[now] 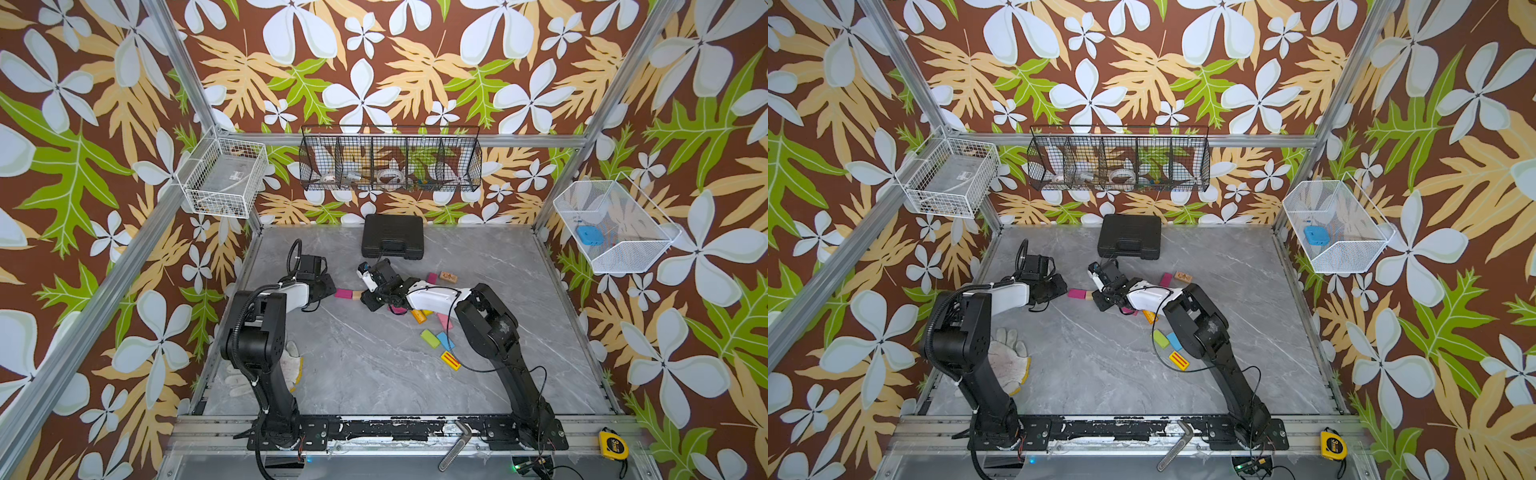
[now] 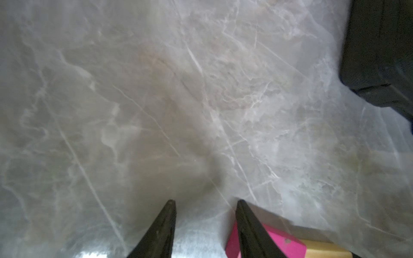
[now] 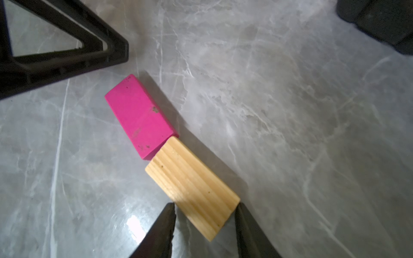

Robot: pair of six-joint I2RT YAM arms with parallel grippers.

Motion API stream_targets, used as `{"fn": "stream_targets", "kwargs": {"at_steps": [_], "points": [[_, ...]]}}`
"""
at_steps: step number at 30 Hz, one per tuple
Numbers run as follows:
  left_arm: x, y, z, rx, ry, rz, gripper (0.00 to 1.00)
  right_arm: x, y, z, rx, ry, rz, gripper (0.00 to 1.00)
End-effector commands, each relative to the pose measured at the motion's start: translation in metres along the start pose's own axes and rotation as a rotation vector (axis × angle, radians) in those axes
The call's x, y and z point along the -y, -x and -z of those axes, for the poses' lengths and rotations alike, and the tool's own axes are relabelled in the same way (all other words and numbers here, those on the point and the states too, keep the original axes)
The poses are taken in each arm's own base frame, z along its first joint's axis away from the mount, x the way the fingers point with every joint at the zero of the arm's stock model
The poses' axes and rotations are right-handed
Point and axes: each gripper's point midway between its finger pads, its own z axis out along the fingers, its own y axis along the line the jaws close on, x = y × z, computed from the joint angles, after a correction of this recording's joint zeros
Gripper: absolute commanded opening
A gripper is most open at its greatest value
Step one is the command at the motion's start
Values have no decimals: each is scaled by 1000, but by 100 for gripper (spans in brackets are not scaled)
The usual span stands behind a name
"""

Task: Assemble the number 7 with building blocks
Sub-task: Assemble the building block at the center of the board.

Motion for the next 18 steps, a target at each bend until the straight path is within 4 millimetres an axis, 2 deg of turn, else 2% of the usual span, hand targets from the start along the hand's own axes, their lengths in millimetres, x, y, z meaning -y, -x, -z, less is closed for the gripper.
{"fn": "stream_targets", "kwargs": {"at_steps": [1, 5, 10, 18], "points": [[-10, -3, 1, -18, 54, -22, 46, 0, -9, -5, -32, 6, -17, 44], [-14, -7, -1, -33, 70, -32, 44, -1, -9, -6, -33, 9, -19, 44], [-25, -3, 3, -30, 145, -49, 44, -2, -7, -6, -27, 14, -22, 44], [-23, -11, -1, -59, 142, -75, 44, 0, -8, -7, -29, 12, -24, 44]]}}
